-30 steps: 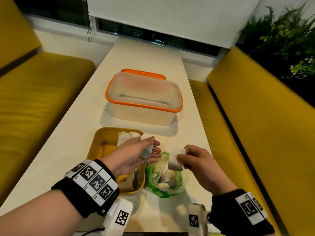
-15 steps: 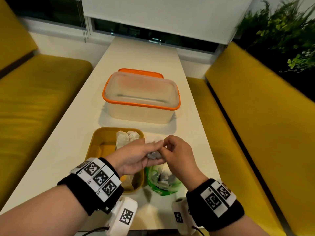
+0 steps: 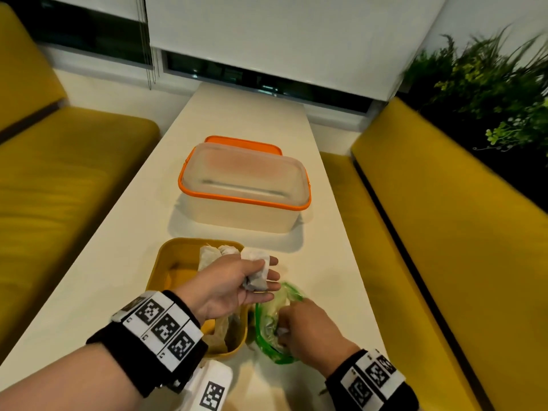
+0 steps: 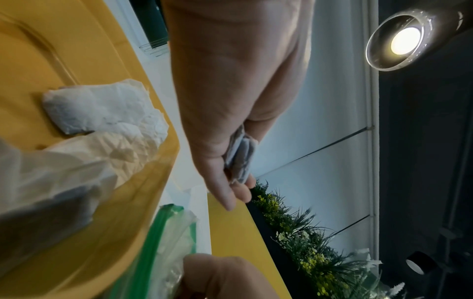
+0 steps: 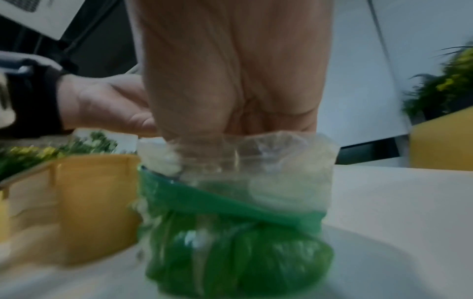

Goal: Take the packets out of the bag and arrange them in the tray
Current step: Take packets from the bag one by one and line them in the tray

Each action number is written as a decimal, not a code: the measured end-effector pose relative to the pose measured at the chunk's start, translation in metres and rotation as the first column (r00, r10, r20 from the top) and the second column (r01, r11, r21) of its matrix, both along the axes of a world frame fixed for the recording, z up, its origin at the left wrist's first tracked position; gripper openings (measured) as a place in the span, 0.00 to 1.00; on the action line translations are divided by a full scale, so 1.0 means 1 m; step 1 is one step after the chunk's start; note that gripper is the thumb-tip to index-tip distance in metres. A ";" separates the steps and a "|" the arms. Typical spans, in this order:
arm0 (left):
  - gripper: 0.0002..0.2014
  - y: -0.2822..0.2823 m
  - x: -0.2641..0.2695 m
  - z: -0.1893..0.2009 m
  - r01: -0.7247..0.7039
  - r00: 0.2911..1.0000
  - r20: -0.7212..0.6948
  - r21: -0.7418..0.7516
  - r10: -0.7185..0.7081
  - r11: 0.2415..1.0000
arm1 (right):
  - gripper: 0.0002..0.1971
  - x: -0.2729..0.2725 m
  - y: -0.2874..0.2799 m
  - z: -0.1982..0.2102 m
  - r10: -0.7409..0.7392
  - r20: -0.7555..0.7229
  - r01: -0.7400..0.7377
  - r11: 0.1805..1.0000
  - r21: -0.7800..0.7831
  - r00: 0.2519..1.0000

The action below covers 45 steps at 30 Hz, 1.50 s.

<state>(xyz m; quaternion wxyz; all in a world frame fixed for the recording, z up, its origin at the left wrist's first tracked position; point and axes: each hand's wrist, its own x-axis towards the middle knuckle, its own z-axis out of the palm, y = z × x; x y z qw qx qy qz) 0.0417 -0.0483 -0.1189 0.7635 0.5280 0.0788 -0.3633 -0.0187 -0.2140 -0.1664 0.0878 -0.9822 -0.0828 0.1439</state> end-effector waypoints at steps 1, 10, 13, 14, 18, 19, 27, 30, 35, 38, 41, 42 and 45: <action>0.12 -0.001 0.001 0.001 -0.010 1.000 0.004 0.002 0.010 1.000 | 0.03 0.000 -0.002 0.002 -0.026 -0.003 0.026 0.999 0.045 1.000; 0.09 -0.002 -0.001 0.010 -0.014 0.995 0.103 0.092 0.004 0.996 | 0.13 0.004 -0.021 0.026 -0.369 -0.292 0.451 0.487 0.748 0.883; 0.09 -0.005 -0.003 0.010 0.022 0.983 0.177 0.140 -0.047 0.990 | 0.13 0.003 -0.019 0.038 -0.326 -0.339 0.429 0.264 0.864 0.883; 0.08 -0.006 -0.004 0.009 0.043 0.979 0.191 0.148 -0.071 0.988 | 0.13 0.003 -0.017 0.042 -0.310 -0.334 0.411 0.228 0.883 0.890; 0.05 -0.010 -0.010 0.011 0.131 0.950 0.259 0.171 -0.173 0.976 | 0.11 0.000 -0.013 0.052 -0.296 -0.300 0.355 0.154 0.922 0.907; 0.04 -0.010 -0.011 0.012 0.123 0.950 0.267 0.164 -0.164 0.979 | 0.11 -0.001 -0.011 0.053 -0.301 -0.292 0.347 0.147 0.926 0.908; 0.04 -0.012 -0.010 0.021 0.027 0.956 0.286 0.117 -0.059 0.993 | 0.11 0.008 -0.013 0.059 -0.357 -0.245 0.318 0.161 0.934 0.901; 0.04 -0.015 -0.010 0.022 -0.058 0.958 0.286 0.098 0.027 0.993 | 0.12 0.009 -0.014 0.057 -0.326 -0.272 0.325 0.121 0.938 0.905; 0.09 -0.014 -0.010 0.024 -0.097 0.924 0.382 0.143 0.036 0.985 | 0.06 0.009 -0.018 0.058 -0.312 -0.303 0.348 0.097 0.933 0.900; 0.09 -0.014 -0.010 0.027 -0.033 0.931 0.365 0.150 -0.025 0.988 | 0.12 0.010 -0.013 0.060 -0.311 -0.196 0.287 0.280 0.916 0.930; 0.09 -0.014 -0.009 0.027 -0.015 0.948 0.317 0.120 -0.024 0.993 | 0.05 0.012 -0.006 0.058 -0.381 -0.113 0.275 0.403 0.873 0.918; 0.08 -0.013 -0.008 0.026 -0.033 0.958 0.286 0.092 0.005 0.995 | 0.04 0.012 -0.004 0.058 -0.397 -0.119 0.284 0.389 0.877 0.910; 0.07 -0.012 -0.007 0.021 -0.139 0.983 0.116 -0.036 0.143 0.990 | 0.03 0.015 -0.001 0.064 -0.436 -0.143 0.293 0.300 0.908 0.888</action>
